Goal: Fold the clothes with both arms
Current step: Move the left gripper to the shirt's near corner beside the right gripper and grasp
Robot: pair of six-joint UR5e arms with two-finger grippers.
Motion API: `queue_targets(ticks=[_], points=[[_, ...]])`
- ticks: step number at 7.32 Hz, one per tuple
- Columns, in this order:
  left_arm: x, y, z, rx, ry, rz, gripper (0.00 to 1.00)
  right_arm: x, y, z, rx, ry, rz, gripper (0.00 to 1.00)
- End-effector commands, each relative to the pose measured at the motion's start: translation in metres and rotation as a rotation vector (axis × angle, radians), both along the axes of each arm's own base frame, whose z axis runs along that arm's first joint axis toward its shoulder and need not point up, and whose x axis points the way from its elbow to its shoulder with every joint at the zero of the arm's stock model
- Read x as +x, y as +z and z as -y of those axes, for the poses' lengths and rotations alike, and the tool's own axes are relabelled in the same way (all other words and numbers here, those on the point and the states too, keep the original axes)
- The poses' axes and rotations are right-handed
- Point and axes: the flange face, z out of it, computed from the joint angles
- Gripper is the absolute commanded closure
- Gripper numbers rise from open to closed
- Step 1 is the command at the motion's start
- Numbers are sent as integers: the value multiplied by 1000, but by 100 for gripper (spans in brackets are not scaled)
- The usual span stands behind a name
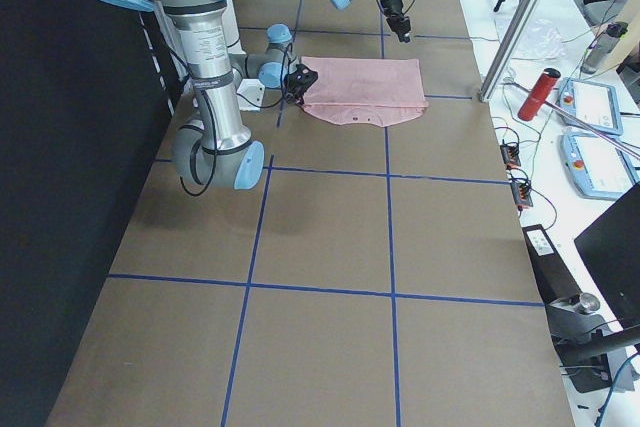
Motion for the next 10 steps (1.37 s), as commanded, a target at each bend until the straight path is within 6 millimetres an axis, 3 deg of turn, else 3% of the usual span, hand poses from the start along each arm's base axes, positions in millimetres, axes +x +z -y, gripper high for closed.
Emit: queue_targets(ticks=[1, 3, 5, 6, 7, 10], points=[[-15, -7, -23, -10, -1, -39, 53, 8, -6, 1, 2, -2, 16, 100], [-30, -18, -104, -103, 61, -123, 53, 18, -16, -5, 4, -8, 42, 100], [-7, 1, -207, -196, 157, -161, 50, 17, -17, -9, 5, -17, 45, 100], [6, 13, -247, -215, 170, -115, 48, 19, -16, -10, 4, -17, 47, 100], [32, 24, -276, -240, 180, -22, 45, 20, -14, -11, 5, -19, 44, 100], [66, 45, -319, -307, 218, 126, 39, 20, -15, -11, 5, -19, 45, 100]])
